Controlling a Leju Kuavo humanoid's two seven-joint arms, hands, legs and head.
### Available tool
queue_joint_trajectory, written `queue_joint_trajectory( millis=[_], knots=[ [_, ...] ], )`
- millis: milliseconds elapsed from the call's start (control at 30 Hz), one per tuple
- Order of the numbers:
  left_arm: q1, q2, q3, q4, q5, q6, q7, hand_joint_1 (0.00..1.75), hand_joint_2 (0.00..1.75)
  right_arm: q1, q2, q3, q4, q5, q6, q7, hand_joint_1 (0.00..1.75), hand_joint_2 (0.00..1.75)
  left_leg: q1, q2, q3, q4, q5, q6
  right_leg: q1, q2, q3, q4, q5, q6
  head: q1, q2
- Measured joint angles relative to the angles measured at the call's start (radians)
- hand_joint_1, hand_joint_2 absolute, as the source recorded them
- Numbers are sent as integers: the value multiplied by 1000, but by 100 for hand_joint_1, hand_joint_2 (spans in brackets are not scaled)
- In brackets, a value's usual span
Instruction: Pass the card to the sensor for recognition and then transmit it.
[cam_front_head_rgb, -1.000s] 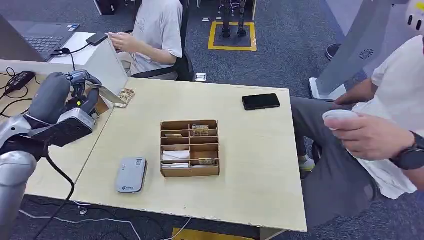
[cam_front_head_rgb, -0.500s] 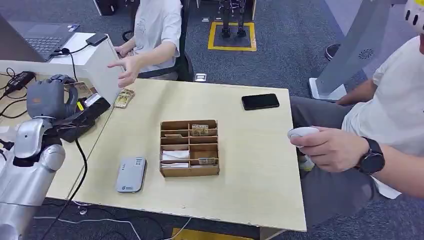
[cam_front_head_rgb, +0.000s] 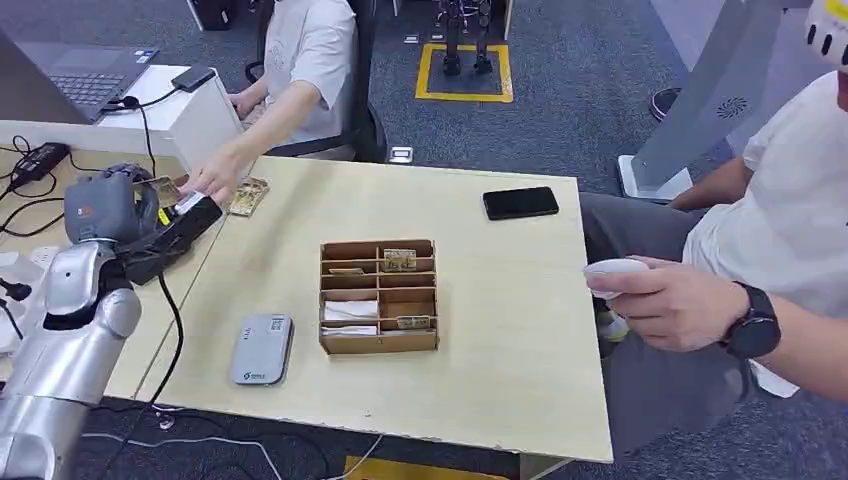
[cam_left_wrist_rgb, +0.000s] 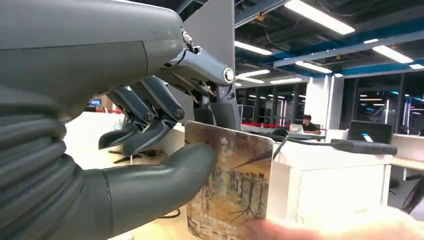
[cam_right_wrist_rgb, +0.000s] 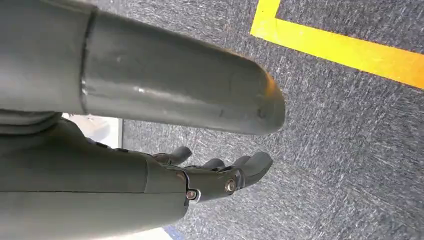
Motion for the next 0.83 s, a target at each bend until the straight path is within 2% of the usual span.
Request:
queue_joint_trajectory(
  millis=[267, 333, 633, 733, 833],
  knots=[
    [0, -5, 3, 16, 2, 0, -2, 175, 175, 1, 0, 1, 0, 0, 0, 0, 0, 0, 0, 1, 0, 0, 0, 0, 0, 1, 0, 0, 0, 0, 0, 0],
    [0, -9, 6, 17, 12, 0, -9, 0, 175, 0, 0, 1, 0, 0, -1, 0, 0, 0, 0, 1, 0, 0, 0, 0, 0, 1, 0, 0, 0, 0, 0, 0],
    [34, -9, 33, 2, 32, 12, -42, 0, 175, 1, 0, 1, 0, -3, -4, -5, 0, 0, 0, 1, -1, 0, 0, 0, 0, 1, 0, 0, 0, 0, 0, 0],
    [76, 3, 73, -10, 64, 48, -48, 0, 175, 2, 0, 1, 0, -3, -5, -4, 0, 0, 0, 1, -1, 0, 0, 0, 0, 2, 0, 0, 0, 0, 0, 0],
    [135, 20, 146, -10, 111, 113, -87, 0, 175, 2, 0, 1, 0, -4, -6, -4, 0, 0, 1, 2, -1, -1, 0, 0, 0, 3, -1, 1, 0, 0, 0, 0]
  ],
)
